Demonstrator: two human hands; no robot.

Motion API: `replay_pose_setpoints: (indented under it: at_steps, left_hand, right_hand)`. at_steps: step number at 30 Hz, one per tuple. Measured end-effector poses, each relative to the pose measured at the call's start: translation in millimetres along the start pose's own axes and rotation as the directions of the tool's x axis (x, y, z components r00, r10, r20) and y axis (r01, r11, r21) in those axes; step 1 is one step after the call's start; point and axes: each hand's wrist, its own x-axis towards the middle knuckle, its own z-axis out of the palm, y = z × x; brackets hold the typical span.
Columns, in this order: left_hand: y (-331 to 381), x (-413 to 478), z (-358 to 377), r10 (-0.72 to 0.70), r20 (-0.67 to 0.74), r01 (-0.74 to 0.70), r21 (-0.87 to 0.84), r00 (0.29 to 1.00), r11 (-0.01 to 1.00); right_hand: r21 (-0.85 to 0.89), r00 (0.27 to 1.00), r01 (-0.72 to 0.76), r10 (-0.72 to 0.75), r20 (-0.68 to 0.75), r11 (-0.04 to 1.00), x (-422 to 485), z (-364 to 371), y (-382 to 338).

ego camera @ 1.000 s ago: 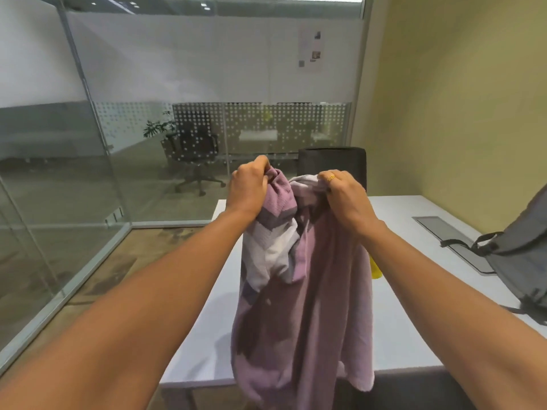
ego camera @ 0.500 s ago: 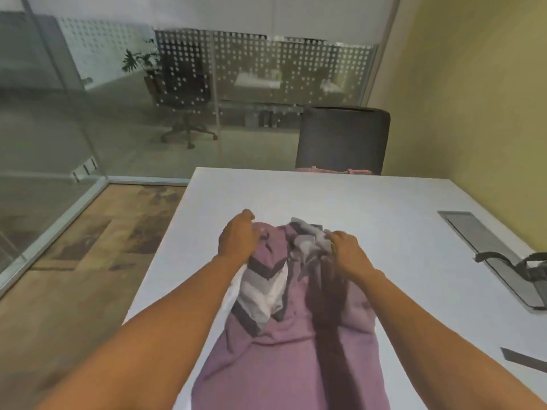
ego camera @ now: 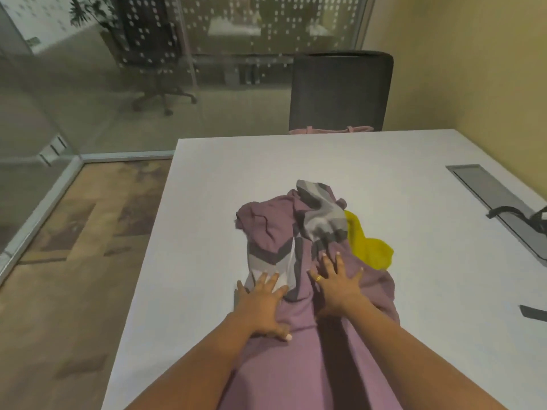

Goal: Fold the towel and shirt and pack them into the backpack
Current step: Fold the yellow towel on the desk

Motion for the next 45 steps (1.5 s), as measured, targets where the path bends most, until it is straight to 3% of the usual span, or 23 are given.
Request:
replay_pose_setpoints:
  at_steps: [5,12,15,17,21,24,26,29,31,33,35,38,41,45]
  left_hand:
    - [-8.0,1.8,15.6,0.08,-0.034,-0.079,0.03,0.996,0.996]
    - [-3.5,9.4,18.2,0.056,-0.362,-0.093,-0.085,0.93,0.992]
    - [1.8,24.2,-1.2,-0.043,-0.486,-0.109,-0.279,0.873,0.954]
    - [2.7,37.0,-26.5,-0.098,-0.549,-0.11,-0.335,0.83,0.936]
    - [11.2,48.9,-89.9,-0.099,-0.717,-0.16,-0.285,0.69,0.945]
    - [16.8,47.8,-112.2,-0.128,-0.792,-0.094,-0.227,0.597,0.969]
    - [15.7,46.8,-106.9,-0.15,-0.761,-0.014,-0.204,0.631,0.979]
    - [9.1,45.9,-75.0,-0.183,-0.464,0.127,-0.151,0.867,0.98]
    - [5.0,43.6,-48.7,-0.19,-0.204,0.171,-0.11,0.96,0.979]
    - [3.9,39.9,-27.2,-0.193,-0.068,0.187,-0.076,0.979,0.979]
    - [4.7,38.0,-18.1,-0.208,-0.078,0.206,-0.042,0.975,0.978]
    - [9.7,41.0,-24.3,-0.235,-0.215,0.236,-0.022,0.948,0.972]
    - [12.5,48.2,-39.1,-0.265,-0.373,0.234,-0.129,0.889,0.964]
    - [9.9,59.2,-50.6,-0.239,-0.593,0.146,-0.201,0.769,0.969]
  right_hand:
    - [0.05,0.983,0.05,-0.04,-0.181,0.997,1.8,10.0,6.7]
    - [0.01,0.918,0.126,-0.113,-0.379,0.992,11.8,6.4,14.8]
    - [0.156,0.906,0.087,-0.013,-0.423,0.984,25.3,-6.5,23.8]
    - [0.303,0.846,0.126,0.057,-0.531,0.945,32.6,-24.1,34.5]
    - [0.538,0.689,0.326,0.194,-0.698,0.778,35.2,-69.7,52.7]
    - [0.526,0.641,0.376,0.195,-0.742,0.763,36.9,-82.5,56.5]
    - [0.448,0.728,0.312,0.092,-0.679,0.838,40.6,-71.3,54.4]
    - [0.305,0.938,0.191,-0.081,-0.338,0.933,36.9,-33.0,48.4]
    - [0.169,0.971,0.194,-0.165,-0.173,0.966,33.3,-6.3,45.1]
    - [0.113,0.971,0.211,-0.195,-0.14,0.971,31.0,10.0,43.0]
    - [0.149,0.968,0.221,-0.198,-0.156,0.964,30.3,10.3,43.6]
    - [0.243,0.953,0.239,-0.179,-0.245,0.94,30.5,-3.3,49.1]
    - [0.31,0.87,0.247,-0.068,-0.489,0.918,32.5,-22.0,57.2]
    - [0.398,0.742,0.235,0.101,-0.662,0.887,49.2,-36.0,68.4]
